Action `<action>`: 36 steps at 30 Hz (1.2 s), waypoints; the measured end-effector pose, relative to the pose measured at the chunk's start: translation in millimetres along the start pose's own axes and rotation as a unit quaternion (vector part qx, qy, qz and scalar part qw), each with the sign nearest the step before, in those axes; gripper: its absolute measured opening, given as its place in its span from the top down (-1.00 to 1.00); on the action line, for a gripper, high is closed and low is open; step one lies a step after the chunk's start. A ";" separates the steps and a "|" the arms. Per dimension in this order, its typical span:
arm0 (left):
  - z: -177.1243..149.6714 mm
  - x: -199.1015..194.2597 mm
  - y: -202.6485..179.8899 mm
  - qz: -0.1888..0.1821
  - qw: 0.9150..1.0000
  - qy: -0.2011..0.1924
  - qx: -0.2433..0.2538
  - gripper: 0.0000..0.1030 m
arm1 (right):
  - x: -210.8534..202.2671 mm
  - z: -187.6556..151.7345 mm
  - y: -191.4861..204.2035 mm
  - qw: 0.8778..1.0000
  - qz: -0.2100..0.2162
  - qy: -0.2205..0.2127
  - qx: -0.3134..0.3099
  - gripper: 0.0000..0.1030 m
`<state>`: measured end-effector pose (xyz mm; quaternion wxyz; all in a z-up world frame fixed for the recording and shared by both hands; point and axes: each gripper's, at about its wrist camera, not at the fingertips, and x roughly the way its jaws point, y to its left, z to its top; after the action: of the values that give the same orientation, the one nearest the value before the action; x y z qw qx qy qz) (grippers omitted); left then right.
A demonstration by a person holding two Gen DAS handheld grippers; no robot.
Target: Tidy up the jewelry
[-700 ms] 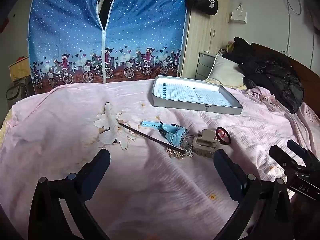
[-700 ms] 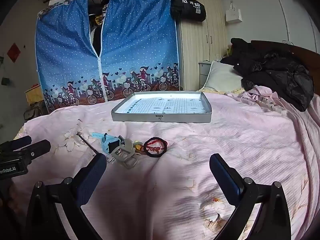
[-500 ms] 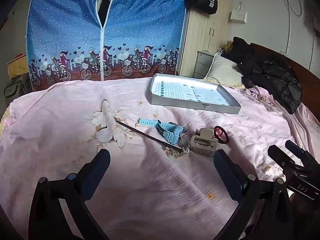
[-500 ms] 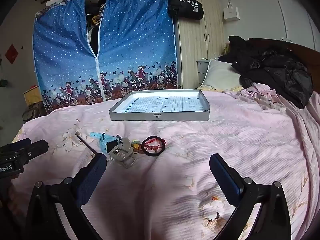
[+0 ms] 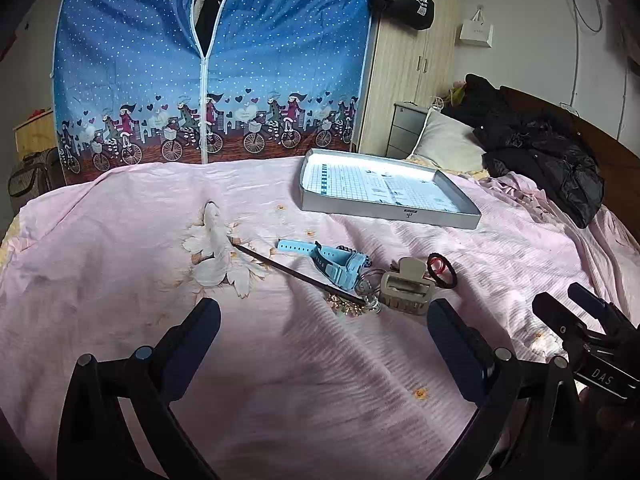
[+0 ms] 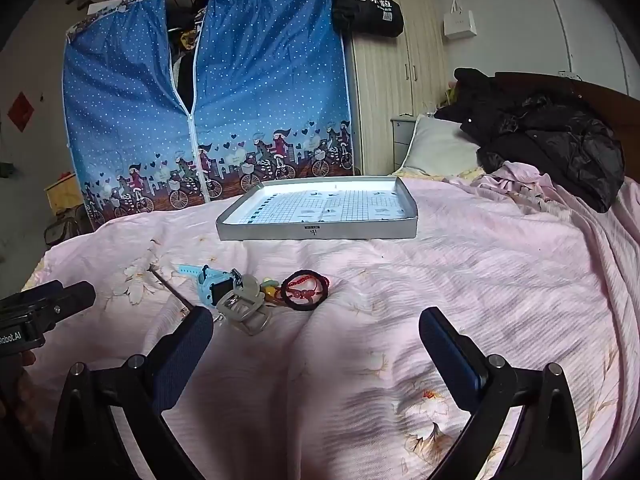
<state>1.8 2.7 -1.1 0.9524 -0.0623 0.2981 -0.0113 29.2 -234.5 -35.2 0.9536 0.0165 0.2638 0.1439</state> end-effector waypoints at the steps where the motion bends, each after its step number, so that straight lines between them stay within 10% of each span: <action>1: 0.1 0.0 -0.1 0.000 1.000 0.000 0.000 -0.97 | 1.1 -0.8 2.9 1.000 -0.002 0.001 0.001 -1.00; 36: 1.7 -2.3 0.5 -0.002 1.000 0.000 0.001 -0.97 | 1.9 -2.6 2.4 1.000 -0.001 0.005 0.007 -1.00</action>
<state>0.9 3.5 1.6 0.9526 -0.0616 0.2975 -0.0137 28.8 -231.8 -38.2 0.9524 0.0219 0.2692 0.1412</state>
